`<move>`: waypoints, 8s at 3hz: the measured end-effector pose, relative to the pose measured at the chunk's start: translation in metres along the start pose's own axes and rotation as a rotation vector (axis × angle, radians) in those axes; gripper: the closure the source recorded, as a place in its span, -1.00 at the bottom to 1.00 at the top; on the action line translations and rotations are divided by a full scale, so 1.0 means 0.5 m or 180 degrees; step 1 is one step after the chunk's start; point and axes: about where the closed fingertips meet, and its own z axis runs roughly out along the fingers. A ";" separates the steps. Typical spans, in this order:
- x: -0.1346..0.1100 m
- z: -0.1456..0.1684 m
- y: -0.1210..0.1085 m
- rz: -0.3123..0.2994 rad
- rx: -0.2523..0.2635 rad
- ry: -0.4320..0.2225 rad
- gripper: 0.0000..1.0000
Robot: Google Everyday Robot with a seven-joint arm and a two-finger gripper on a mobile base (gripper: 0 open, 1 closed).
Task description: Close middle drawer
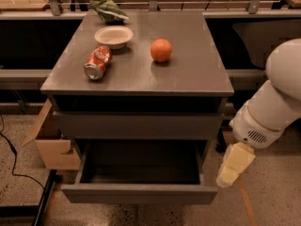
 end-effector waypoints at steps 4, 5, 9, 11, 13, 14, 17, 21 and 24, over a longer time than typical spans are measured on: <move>0.000 0.386 0.089 0.0410 -0.1019 -0.0028 -1.00; 0.025 0.454 0.106 0.0513 -0.1237 -0.0093 -1.00; 0.069 0.761 0.110 0.0912 -0.1287 -0.0170 0.78; 0.035 0.838 0.011 0.0986 -0.0876 -0.0446 1.00; 0.001 0.846 -0.044 0.0990 -0.0698 -0.0680 1.00; -0.025 0.829 -0.049 0.0837 -0.0541 -0.0805 1.00; -0.150 0.790 -0.147 0.0105 -0.0045 -0.1244 1.00; -0.227 0.791 -0.235 -0.0193 -0.0088 -0.1363 1.00; 0.033 0.763 -0.168 0.0705 -0.0136 -0.0938 1.00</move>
Offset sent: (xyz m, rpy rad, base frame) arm -0.0318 0.1016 -0.2398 0.1901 0.4042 -0.0260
